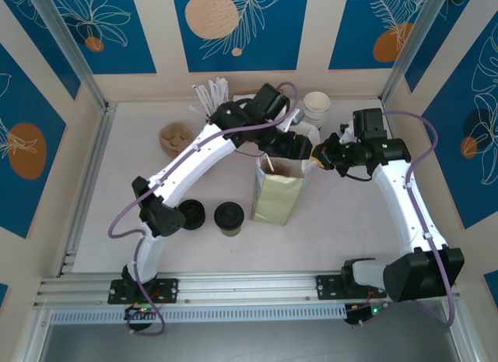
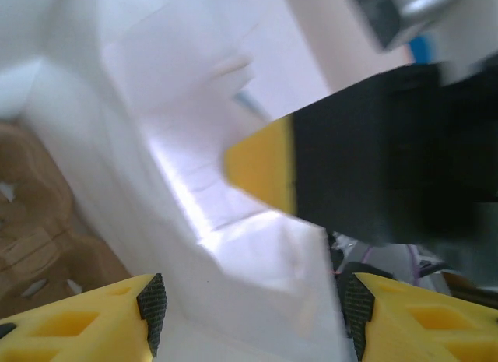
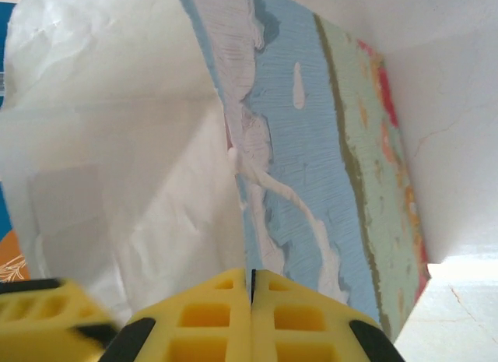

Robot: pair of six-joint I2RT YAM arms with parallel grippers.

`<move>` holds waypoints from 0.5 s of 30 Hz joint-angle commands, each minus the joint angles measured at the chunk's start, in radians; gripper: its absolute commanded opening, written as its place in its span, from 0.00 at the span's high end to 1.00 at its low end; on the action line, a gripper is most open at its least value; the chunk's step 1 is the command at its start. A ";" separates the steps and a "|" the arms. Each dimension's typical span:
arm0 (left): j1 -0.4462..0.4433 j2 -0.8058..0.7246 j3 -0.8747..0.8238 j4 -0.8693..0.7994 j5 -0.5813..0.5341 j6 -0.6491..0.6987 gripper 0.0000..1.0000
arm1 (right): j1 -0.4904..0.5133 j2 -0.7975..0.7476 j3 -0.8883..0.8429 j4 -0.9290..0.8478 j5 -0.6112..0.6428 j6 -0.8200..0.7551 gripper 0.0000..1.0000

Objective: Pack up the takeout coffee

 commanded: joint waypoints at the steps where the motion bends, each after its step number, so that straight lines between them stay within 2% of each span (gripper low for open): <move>1: 0.057 -0.055 0.107 0.068 0.086 0.025 0.35 | 0.000 0.000 0.054 0.011 -0.024 -0.047 1.00; 6: 0.146 -0.128 0.113 0.190 0.091 -0.027 0.35 | 0.000 -0.013 0.060 0.093 -0.111 -0.133 1.00; 15: 0.243 -0.227 0.073 0.182 -0.105 0.068 0.34 | 0.009 -0.147 -0.037 0.353 -0.258 -0.347 1.00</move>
